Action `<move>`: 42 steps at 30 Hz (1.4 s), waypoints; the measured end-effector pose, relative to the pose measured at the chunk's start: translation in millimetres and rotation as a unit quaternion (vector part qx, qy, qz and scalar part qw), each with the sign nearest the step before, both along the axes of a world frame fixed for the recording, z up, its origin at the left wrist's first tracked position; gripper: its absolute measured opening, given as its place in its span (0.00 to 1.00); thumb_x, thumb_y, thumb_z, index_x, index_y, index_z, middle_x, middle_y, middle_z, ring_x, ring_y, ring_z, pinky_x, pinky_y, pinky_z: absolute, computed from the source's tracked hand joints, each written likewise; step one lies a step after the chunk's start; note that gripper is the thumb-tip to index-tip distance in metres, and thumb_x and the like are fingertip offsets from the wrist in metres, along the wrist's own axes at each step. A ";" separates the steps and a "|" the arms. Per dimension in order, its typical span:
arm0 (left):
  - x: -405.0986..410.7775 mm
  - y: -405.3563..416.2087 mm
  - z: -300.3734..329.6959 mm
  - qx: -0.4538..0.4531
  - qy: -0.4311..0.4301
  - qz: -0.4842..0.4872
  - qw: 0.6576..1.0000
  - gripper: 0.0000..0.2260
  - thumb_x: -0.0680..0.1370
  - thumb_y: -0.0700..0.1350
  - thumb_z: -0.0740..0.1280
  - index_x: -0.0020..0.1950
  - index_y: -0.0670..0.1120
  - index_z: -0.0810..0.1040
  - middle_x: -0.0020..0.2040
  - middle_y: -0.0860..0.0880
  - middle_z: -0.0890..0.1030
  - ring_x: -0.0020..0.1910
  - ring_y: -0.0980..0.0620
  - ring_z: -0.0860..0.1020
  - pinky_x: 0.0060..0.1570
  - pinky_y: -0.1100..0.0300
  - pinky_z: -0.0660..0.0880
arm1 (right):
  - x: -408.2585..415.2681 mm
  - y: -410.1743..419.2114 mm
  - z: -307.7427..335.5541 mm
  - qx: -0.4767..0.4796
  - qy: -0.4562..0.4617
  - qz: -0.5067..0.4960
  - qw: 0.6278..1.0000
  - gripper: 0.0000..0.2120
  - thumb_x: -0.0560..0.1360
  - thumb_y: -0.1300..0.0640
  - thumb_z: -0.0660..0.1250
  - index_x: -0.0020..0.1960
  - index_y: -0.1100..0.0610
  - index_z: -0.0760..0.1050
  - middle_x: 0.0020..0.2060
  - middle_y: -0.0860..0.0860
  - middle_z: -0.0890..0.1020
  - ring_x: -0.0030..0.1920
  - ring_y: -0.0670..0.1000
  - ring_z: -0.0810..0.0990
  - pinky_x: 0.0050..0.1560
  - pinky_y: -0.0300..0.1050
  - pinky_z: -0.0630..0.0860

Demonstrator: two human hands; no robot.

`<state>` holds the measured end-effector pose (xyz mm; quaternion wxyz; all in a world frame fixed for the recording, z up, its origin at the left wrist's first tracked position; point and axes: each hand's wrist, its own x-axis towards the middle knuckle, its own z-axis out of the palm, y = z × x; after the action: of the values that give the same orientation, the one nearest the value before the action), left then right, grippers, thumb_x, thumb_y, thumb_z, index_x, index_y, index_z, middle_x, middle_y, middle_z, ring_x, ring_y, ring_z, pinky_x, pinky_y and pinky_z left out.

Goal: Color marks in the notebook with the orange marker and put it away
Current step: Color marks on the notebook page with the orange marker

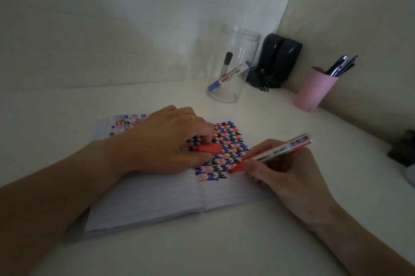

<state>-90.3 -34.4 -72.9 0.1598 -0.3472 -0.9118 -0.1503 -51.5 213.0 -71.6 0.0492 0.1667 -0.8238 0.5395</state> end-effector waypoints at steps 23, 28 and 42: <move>0.2 -0.3 0.6 0.007 -0.006 -0.006 1.000 0.12 0.76 0.65 0.63 0.47 0.57 0.74 0.47 0.59 0.81 0.49 0.58 0.75 0.52 0.55 0.71 | 0.1 1.5 0.2 -0.007 0.006 0.019 1.000 0.05 0.70 0.66 0.76 0.40 0.58 0.86 0.34 0.55 0.86 0.34 0.50 0.83 0.38 0.48 0.81; -0.6 -0.2 -0.1 0.005 -0.003 -0.008 1.000 0.11 0.76 0.64 0.63 0.47 0.58 0.74 0.46 0.59 0.81 0.49 0.58 0.75 0.52 0.55 0.71 | -0.6 1.8 -0.8 -0.005 0.004 0.025 1.000 0.04 0.70 0.66 0.77 0.40 0.58 0.85 0.32 0.55 0.86 0.33 0.49 0.82 0.37 0.49 0.80; -0.3 -0.4 -2.1 0.003 0.006 0.004 1.000 0.11 0.76 0.64 0.65 0.47 0.57 0.74 0.47 0.59 0.81 0.50 0.59 0.75 0.52 0.58 0.69 | -4.2 -0.1 -4.4 0.002 0.003 -0.005 1.000 0.05 0.68 0.67 0.76 0.37 0.59 0.83 0.29 0.50 0.84 0.31 0.47 0.79 0.33 0.40 0.76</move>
<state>-90.6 -34.8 -75.1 0.1669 -0.3444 -0.9116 -0.1498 -55.6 212.9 -75.9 0.0545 0.1643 -0.8258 0.5368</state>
